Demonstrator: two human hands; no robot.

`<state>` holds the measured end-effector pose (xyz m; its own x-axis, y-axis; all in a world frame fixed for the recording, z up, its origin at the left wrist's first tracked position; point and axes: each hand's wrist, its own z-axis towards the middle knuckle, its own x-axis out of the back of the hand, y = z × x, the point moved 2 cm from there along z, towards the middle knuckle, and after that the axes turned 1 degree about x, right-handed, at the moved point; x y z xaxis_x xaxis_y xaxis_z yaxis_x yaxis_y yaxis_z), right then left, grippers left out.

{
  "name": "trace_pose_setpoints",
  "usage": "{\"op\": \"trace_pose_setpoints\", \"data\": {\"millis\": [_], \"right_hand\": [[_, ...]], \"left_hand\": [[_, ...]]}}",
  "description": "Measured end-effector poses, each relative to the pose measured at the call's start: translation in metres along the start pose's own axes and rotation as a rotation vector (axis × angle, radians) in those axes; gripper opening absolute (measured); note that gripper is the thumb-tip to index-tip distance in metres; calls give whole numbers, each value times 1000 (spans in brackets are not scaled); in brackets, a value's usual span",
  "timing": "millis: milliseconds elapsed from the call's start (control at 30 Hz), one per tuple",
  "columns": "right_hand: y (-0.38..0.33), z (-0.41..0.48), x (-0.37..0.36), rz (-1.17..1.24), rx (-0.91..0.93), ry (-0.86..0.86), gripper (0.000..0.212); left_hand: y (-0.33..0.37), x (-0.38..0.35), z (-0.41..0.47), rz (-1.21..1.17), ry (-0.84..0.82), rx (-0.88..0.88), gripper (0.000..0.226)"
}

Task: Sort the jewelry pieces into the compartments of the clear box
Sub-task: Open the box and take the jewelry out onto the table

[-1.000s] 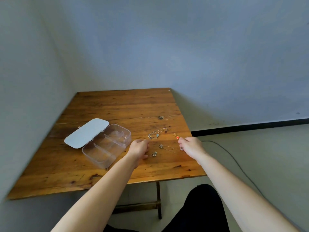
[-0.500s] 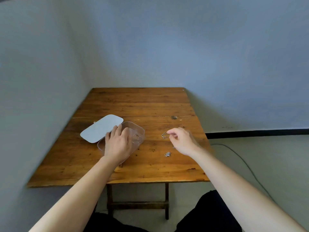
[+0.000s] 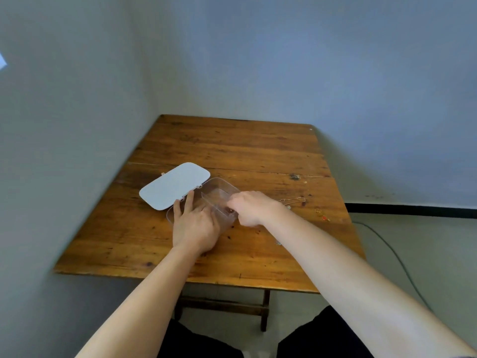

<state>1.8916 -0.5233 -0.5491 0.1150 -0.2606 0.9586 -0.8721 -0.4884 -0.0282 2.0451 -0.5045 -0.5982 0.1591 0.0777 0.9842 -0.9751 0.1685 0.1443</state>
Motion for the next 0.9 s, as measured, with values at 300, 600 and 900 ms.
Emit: {"op": "trace_pose_setpoints", "data": {"millis": [300, 600, 900], "right_hand": [[1, 5, -1, 60, -3, 30, 14], [-2, 19, 9, 57, -39, -135, 3], [14, 8, 4, 238, 11, 112, 10]], "left_hand": [[3, 3, -1, 5, -2, 38, 68], [2, -1, 0, 30, 6, 26, 58], [1, -1, 0, -2, 19, 32, 56]]}}
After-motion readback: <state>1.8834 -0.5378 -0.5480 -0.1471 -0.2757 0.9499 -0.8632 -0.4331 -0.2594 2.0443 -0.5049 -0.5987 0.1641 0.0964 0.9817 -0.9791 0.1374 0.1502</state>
